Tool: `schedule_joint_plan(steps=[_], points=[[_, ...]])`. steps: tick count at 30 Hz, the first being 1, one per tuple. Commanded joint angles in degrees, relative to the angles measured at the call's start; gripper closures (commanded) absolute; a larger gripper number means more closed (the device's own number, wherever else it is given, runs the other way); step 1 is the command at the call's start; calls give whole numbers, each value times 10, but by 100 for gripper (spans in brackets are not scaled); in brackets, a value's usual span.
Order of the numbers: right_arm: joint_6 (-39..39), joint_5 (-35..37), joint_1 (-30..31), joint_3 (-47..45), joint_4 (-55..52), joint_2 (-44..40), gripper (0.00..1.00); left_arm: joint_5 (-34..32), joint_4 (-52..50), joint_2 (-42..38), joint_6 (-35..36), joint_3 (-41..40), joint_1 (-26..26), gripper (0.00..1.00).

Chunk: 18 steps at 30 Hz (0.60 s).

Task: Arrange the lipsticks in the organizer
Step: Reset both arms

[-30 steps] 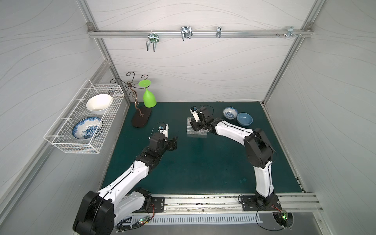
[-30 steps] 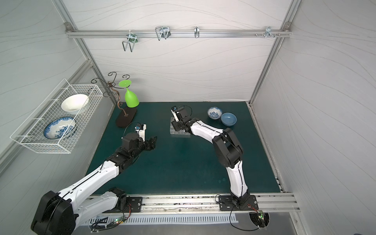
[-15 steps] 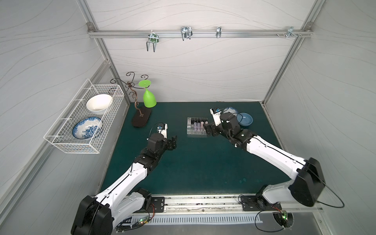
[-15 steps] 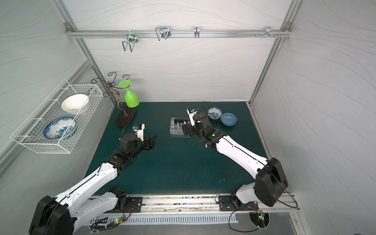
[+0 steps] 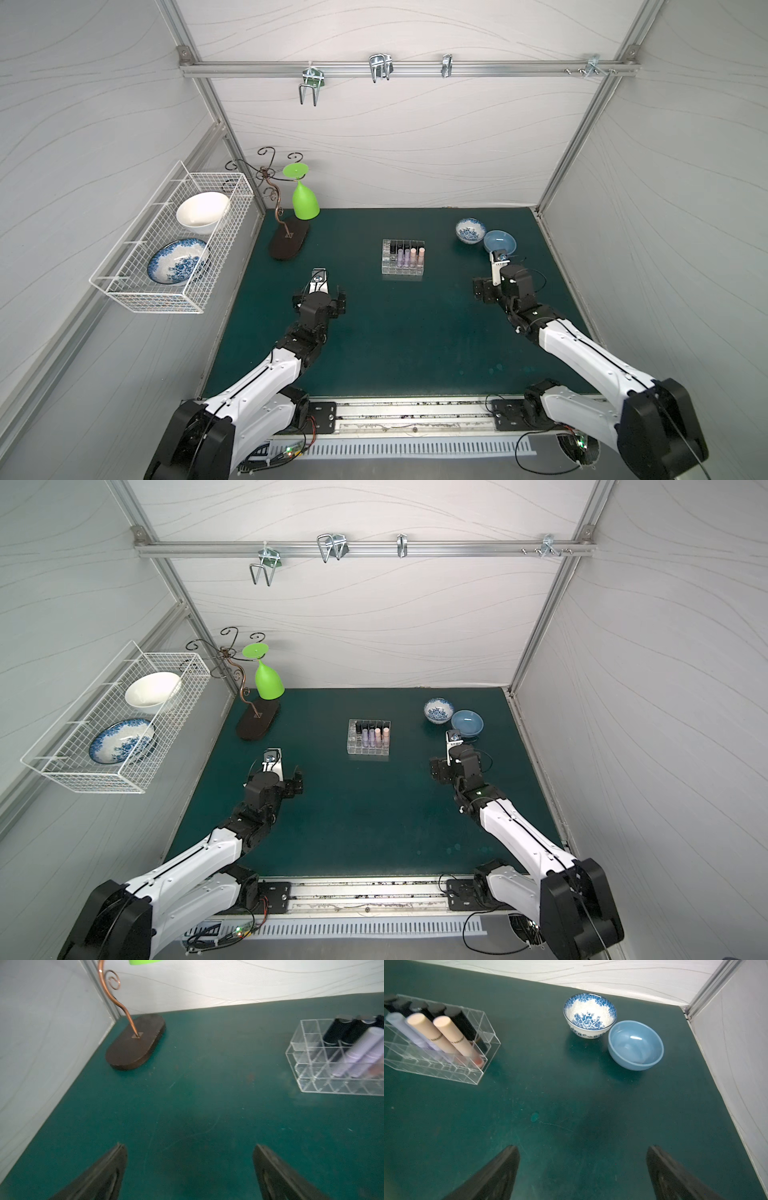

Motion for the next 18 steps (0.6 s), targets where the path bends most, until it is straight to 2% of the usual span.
schedule_joint_plan(steps=[1,7,9,14,18], points=[[-46,-46,-9,-26,125,25,1,-23,143,39,41,-7,43,1],[-38,-3,-35,-48,178,45,1,147,259,178,-20,7,162,1],[-32,-1,-54,-64,213,53,1,202,244,201,-14,32,182,1],[-20,-48,-90,-68,268,109,1,259,221,221,-16,57,211,1],[-30,-65,-93,-43,264,155,1,246,277,239,-37,42,235,0]])
